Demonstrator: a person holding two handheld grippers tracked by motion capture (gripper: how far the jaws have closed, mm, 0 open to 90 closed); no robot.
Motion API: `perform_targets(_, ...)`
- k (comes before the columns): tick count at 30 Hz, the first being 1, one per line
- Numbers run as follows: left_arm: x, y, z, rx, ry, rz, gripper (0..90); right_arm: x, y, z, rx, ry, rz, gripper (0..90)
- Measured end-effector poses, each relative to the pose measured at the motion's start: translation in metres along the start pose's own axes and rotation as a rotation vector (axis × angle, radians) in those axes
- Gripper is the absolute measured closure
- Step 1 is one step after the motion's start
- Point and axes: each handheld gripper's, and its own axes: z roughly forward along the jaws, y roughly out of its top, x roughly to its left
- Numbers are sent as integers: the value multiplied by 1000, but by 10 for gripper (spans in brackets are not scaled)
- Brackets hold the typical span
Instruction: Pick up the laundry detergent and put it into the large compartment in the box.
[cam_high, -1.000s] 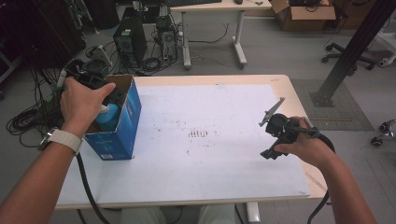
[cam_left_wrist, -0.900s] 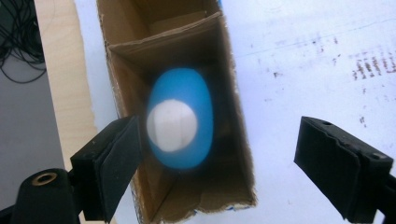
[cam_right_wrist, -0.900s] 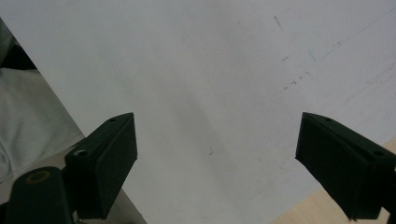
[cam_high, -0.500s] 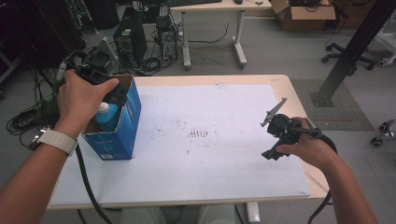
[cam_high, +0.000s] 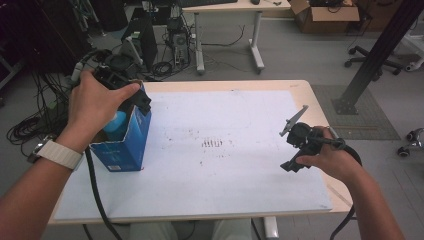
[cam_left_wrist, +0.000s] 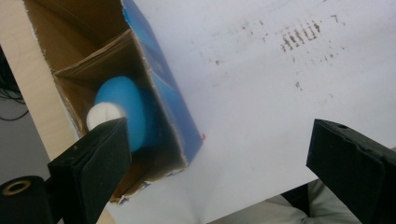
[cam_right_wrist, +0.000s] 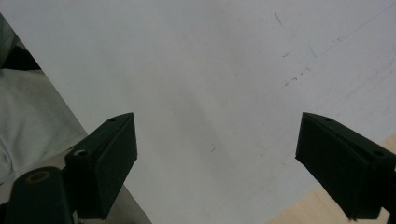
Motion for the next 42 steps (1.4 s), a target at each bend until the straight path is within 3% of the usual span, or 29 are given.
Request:
perform_targets(16,-23,7,0,-5,-27,74,66,-1,1,-2,-6,-2,8,125)
perform_targets(27,-46,15,10,-4,-54,156,82,-2,0,-2,-6,-4,18,125)
perform_targets(42,-58,15,24,-11,-80,205,83,-3,6,-3,-9,-7,12,125)
